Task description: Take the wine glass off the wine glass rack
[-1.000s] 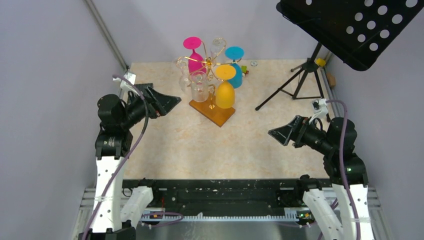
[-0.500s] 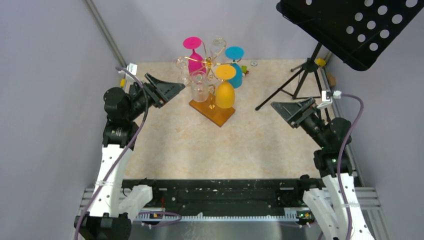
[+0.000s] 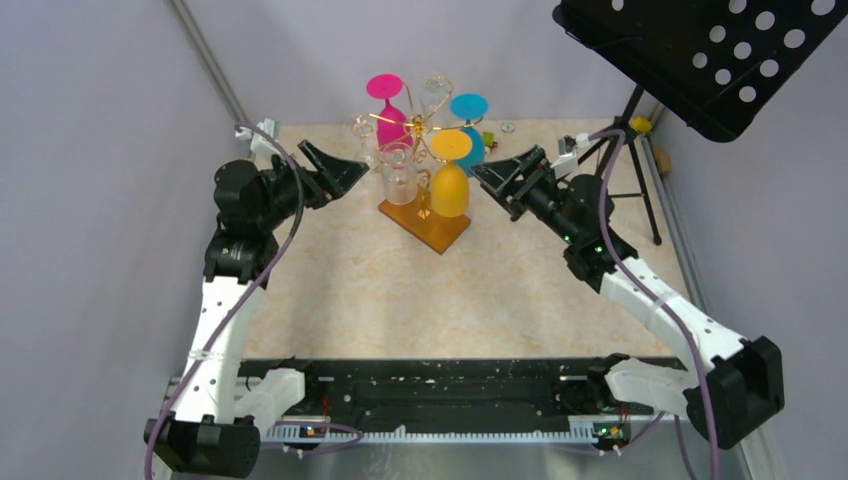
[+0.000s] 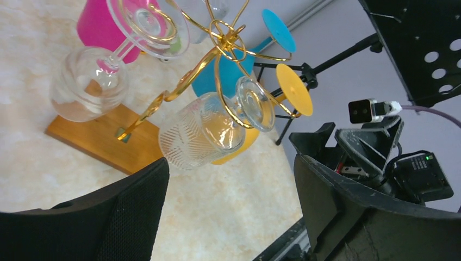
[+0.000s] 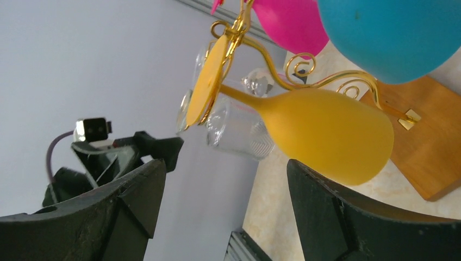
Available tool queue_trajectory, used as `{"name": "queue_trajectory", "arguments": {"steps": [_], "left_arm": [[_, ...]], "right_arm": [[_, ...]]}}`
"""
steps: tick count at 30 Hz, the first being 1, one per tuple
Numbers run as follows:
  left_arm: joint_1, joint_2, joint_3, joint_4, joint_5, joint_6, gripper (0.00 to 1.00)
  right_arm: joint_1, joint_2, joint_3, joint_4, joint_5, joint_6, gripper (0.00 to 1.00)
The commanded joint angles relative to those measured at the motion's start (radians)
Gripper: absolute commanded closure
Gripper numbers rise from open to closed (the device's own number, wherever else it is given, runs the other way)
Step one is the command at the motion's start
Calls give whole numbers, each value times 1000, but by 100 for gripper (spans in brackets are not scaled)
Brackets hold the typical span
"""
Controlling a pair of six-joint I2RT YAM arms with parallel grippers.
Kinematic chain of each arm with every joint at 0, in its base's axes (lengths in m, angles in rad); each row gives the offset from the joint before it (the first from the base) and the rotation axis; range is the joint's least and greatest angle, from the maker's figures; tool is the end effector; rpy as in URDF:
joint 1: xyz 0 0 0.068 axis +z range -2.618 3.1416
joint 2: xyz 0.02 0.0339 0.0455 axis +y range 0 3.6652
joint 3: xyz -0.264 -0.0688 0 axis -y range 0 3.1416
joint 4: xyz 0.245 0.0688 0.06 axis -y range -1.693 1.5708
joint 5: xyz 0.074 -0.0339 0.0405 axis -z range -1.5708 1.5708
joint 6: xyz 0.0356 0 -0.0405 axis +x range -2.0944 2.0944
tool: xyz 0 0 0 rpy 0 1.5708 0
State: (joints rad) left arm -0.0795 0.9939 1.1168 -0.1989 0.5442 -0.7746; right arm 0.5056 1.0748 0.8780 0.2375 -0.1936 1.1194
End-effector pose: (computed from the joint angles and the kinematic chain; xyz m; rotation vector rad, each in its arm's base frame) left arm 0.2138 -0.0355 0.4164 -0.1655 1.7460 -1.0830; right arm 0.2200 0.1296 0.3611 0.3513 1.6805 1.4057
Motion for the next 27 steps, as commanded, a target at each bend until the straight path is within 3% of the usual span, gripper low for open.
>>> {"name": "queue_trajectory", "arguments": {"steps": [1,6,13,27], "left_arm": [[0,-49,44,-92,-82,144,11],[-2,-77,32,-117,-104,168,10],[-2,-91,32,-128,-116,190,10],[-3,-101,27,-140,-134,214,10]], "right_arm": [[37,91,56,222,113,50,16],[70,180,123,230,212,70,18],[87,244,159,331,219,107,25],[94,254,239,127,317,89,48]]}}
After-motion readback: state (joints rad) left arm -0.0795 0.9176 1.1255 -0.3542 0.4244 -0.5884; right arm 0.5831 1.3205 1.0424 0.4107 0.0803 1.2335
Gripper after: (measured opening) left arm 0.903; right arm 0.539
